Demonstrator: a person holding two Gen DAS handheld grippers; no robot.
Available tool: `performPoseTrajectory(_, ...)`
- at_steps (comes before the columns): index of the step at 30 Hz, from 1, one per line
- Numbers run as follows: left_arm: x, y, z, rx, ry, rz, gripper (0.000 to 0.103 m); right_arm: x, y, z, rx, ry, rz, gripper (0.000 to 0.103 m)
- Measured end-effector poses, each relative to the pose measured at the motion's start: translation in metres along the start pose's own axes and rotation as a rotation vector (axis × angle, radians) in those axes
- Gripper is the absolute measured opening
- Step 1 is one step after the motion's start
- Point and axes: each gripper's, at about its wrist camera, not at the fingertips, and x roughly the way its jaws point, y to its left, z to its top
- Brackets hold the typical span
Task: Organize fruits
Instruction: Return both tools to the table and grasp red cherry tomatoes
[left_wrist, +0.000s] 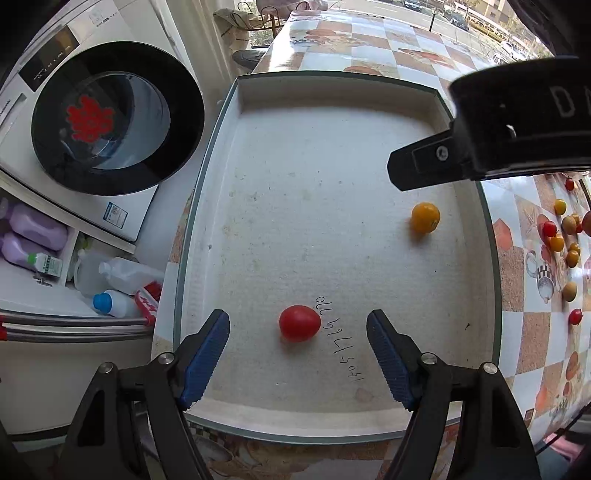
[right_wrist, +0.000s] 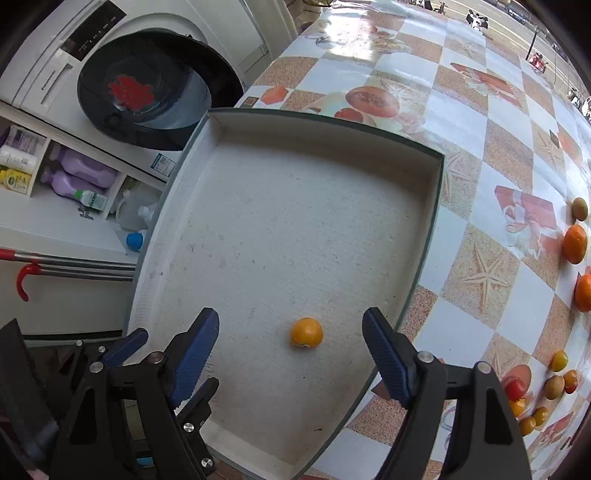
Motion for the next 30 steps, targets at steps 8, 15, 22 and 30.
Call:
performPoseTrajectory(8,-0.02,-0.041,0.011,0.108,-0.033,-0.027,0.078,-0.041,-0.048,-0.027,0.105,-0.058,-0.053,0.083)
performPoseTrajectory(15,-0.04,-0.101,0.032,0.214,-0.084,-0.076,0.078,-0.071,-0.124,-0.081,0.274,-0.068,-0.128,0.083)
performPoseTrajectory(22,-0.036,-0.167,0.051,0.313,-0.096,-0.123,0.078,-0.094,-0.203,-0.146,0.477,-0.061,-0.207,0.083)
performPoseTrajectory(30,0.009,-0.219,0.055,0.385,-0.068,-0.134,0.078,-0.096,-0.258,-0.173,0.571,-0.063,-0.263,0.083)
